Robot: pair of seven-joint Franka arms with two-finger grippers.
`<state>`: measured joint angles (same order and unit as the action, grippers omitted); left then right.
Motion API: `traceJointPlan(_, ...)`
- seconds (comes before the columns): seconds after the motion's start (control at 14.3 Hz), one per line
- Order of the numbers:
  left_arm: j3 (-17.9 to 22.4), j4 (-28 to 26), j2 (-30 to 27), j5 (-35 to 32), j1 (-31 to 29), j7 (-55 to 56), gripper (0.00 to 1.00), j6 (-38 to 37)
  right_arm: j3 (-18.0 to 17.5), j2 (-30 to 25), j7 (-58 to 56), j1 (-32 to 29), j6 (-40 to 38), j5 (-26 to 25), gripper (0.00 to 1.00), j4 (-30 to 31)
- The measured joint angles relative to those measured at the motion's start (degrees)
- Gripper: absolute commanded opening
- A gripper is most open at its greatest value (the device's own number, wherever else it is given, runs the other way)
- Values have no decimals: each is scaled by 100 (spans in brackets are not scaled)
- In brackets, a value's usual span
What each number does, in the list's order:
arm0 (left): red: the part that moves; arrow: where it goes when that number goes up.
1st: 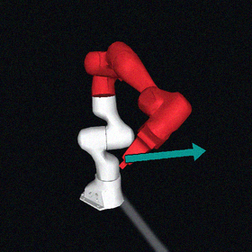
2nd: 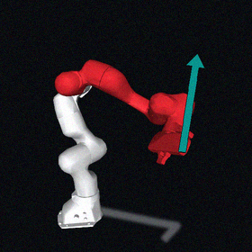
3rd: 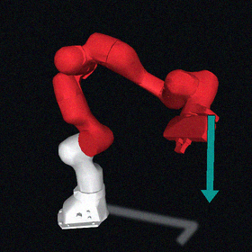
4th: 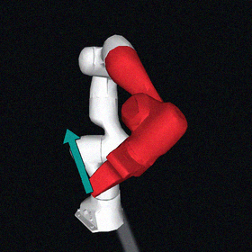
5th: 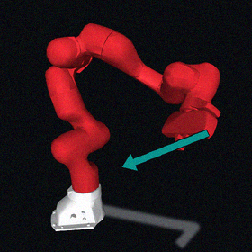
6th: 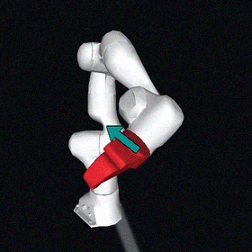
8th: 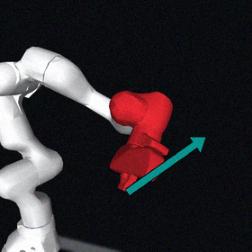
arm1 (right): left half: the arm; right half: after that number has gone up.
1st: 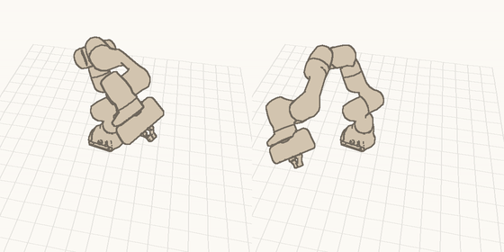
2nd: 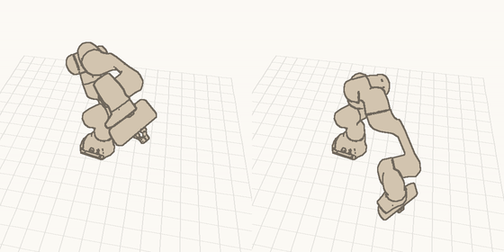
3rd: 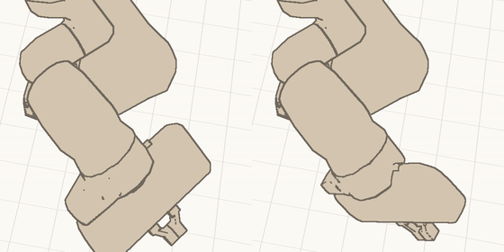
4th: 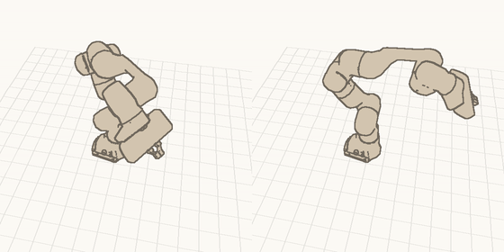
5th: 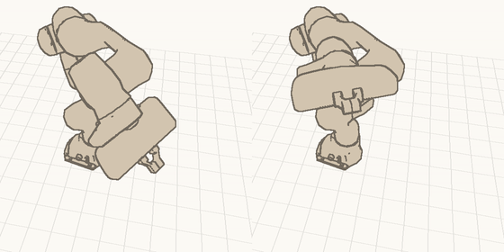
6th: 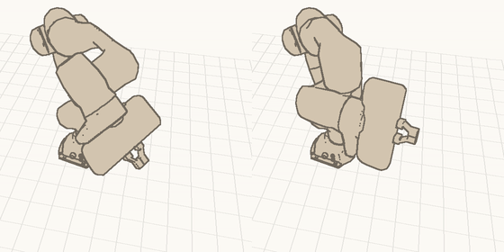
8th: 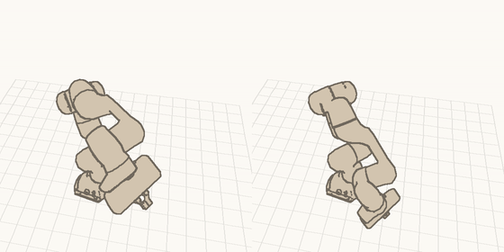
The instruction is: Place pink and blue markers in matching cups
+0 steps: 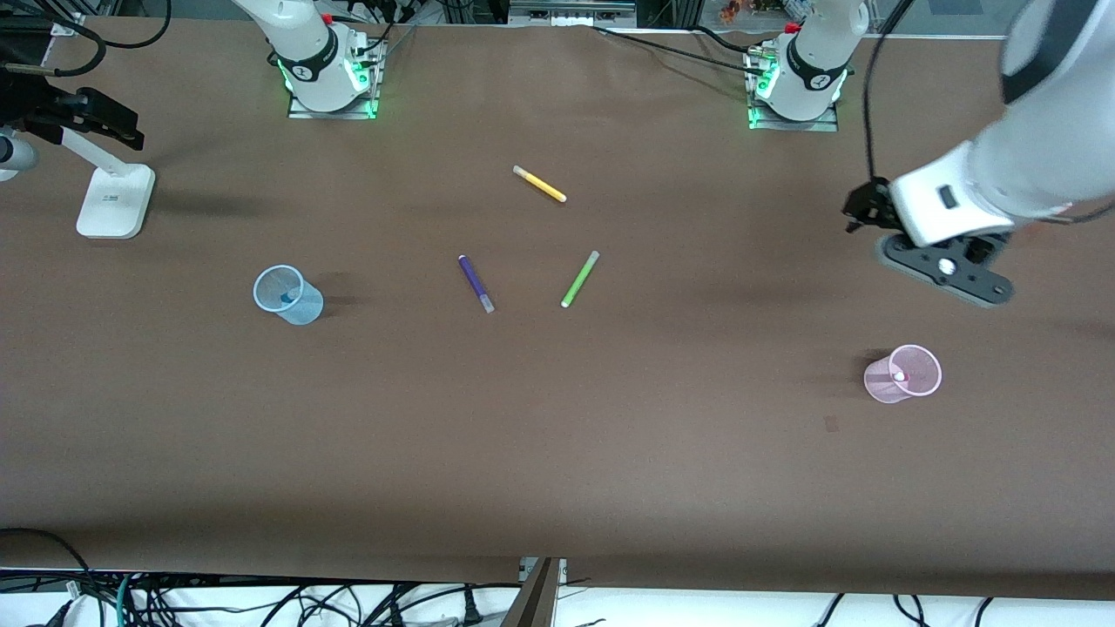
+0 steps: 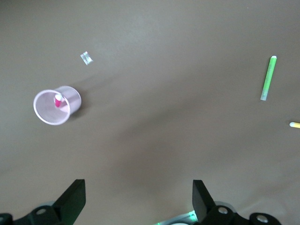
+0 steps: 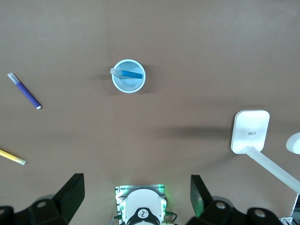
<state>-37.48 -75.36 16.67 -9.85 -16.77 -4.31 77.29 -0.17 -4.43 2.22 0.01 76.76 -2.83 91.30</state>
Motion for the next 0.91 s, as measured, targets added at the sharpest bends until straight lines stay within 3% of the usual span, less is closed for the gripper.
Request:
traceJointPlan(0.35, 124, -39, -81, -27, 332, 220, 100, -70, 0, 2, 0, 0, -2, 0, 100, 0)
traceJointPlan(0.56, 1545, -76, -329, -21, 1571, -22, 100, -65, 0, 3, 0, 0, -3, 0, 100, 0)
traceJointPlan(0.63, 1822, -158, -433, 3, 1796, -123, 100, -14, 0, 3, 0, 0, -4, 0, 100, 0)
traceJointPlan(0.91, 2107, -1257, -1153, 120, 1804, -291, 100, 761, 0, 4, 0, -1, -5, 0, 100, 0)
